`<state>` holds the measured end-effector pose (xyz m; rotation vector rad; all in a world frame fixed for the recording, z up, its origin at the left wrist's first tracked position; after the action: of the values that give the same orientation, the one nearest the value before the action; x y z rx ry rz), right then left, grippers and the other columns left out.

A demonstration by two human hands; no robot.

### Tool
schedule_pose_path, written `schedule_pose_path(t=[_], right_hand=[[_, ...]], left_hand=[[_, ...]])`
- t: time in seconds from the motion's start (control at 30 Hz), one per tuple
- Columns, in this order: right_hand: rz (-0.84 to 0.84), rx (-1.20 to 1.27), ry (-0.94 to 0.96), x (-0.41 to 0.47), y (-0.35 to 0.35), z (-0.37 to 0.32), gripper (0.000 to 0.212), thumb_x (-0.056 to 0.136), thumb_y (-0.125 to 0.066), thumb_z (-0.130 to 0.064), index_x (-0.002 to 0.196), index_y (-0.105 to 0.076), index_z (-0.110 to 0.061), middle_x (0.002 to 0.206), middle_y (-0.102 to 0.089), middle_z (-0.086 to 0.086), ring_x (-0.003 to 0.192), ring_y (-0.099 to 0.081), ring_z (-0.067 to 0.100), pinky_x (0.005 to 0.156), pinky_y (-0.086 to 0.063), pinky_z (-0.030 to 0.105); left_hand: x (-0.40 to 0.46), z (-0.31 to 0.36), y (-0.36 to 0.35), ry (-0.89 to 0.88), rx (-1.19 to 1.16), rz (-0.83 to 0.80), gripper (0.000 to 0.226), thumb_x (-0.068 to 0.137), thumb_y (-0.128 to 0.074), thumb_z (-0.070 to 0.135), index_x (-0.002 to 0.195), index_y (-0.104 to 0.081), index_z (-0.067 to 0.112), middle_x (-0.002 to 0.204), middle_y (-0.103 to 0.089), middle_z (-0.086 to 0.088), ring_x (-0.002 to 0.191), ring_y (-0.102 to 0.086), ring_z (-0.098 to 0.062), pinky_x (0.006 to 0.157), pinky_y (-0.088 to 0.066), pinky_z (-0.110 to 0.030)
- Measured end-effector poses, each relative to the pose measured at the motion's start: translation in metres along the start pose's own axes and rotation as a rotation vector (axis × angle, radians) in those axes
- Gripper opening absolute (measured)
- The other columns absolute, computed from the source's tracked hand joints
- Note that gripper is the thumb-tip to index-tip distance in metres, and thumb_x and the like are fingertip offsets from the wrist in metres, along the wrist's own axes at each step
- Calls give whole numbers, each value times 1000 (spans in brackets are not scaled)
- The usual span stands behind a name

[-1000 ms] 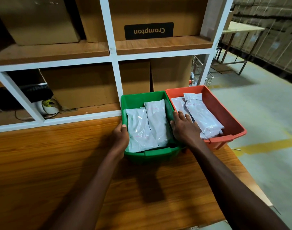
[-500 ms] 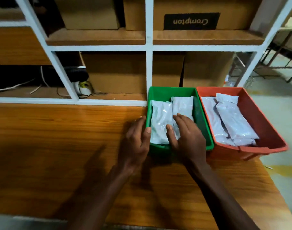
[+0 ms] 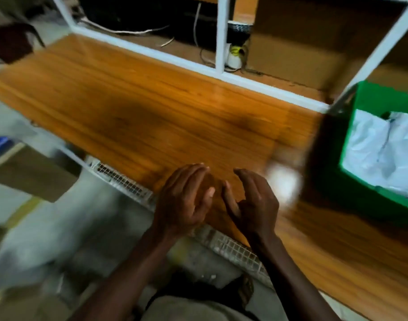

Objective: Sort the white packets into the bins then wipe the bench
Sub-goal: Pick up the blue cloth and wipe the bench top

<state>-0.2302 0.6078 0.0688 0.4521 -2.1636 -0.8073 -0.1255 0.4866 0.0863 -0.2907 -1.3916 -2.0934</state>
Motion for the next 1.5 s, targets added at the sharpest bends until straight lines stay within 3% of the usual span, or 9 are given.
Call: schedule_pose_path(t=[0.33, 0.53, 0.7, 0.87, 1.0, 1.13, 1.27, 1.5], right_hand=[[-305, 68, 112, 33, -197, -136, 53, 99, -51, -55, 128, -62, -13, 120, -68, 10, 101, -65, 29, 78, -54, 43], [-409, 79, 254, 76, -304, -233, 55, 95, -60, -51, 135, -58, -14, 134, -62, 11, 120, -57, 28, 90, -54, 42], [-572, 78, 355, 114, -418, -306, 70, 96, -40, -66, 145, -47, -17, 147, -52, 10, 136, -46, 29, 104, -46, 51], [-601, 128, 491, 154, -527, -396, 62, 96, -50, -58, 141, -48, -14, 144, -53, 11, 134, -46, 29, 110, -40, 47], [-629, 142, 591, 176, -595, -477, 65, 96, -44, -61, 140, -51, -14, 143, -55, 11, 133, -48, 29, 109, -41, 48], [-733, 147, 630, 188, -667, -549, 68, 96, -38, -64, 148, -44, -20, 155, -44, 7, 144, -36, 26, 117, -32, 47], [-800, 132, 665, 194, -739, -608, 67, 98, -42, -61, 151, -40, -21, 159, -38, 4, 148, -30, 24, 119, -21, 39], [-898, 68, 651, 191, -871, -682, 66, 97, -38, -59, 149, -42, -19, 155, -43, 6, 144, -38, 25, 114, -32, 41]], left_hand=[[-63, -212, 84, 379, 121, 87, 51, 99, -47, 40, 140, -50, 9, 143, -51, -11, 134, -45, -25, 106, -41, -45], [-80, -345, 138, 593, 197, 92, 61, 100, -39, 50, 150, -35, 16, 155, -38, -5, 144, -33, -20, 113, -33, -44], [-87, -459, 191, 740, 247, 102, 64, 100, -33, 56, 153, -26, 21, 159, -31, -2, 147, -26, -19, 119, -27, -43], [-95, -570, 241, 871, 306, 104, 66, 99, -26, 59, 155, -21, 24, 162, -24, -1, 150, -20, -19, 123, -17, -40], [-105, -644, 293, 968, 355, 124, 67, 99, -23, 60, 155, -18, 25, 163, -22, -1, 150, -18, -19, 123, -12, -36], [-115, -713, 340, 1033, 375, 132, 70, 98, -17, 62, 157, -13, 24, 164, -17, -1, 151, -14, -19, 122, -7, -34], [-129, -789, 376, 1070, 393, 127, 72, 98, -16, 62, 156, -21, 19, 162, -25, -5, 150, -20, -22, 123, -14, -39], [-169, -929, 414, 1102, 362, 41, 67, 100, -24, 56, 153, -28, 15, 158, -33, -9, 145, -29, -27, 119, -25, -47]])
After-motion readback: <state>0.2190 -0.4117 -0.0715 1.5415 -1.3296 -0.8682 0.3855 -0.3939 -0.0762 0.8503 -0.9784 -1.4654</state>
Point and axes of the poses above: each hand's wrist, its own x-axis towards the middle knuckle, its own y-axis out of the back of the hand, z = x × y, the point moved 8 cm from there along x, towards the middle knuckle
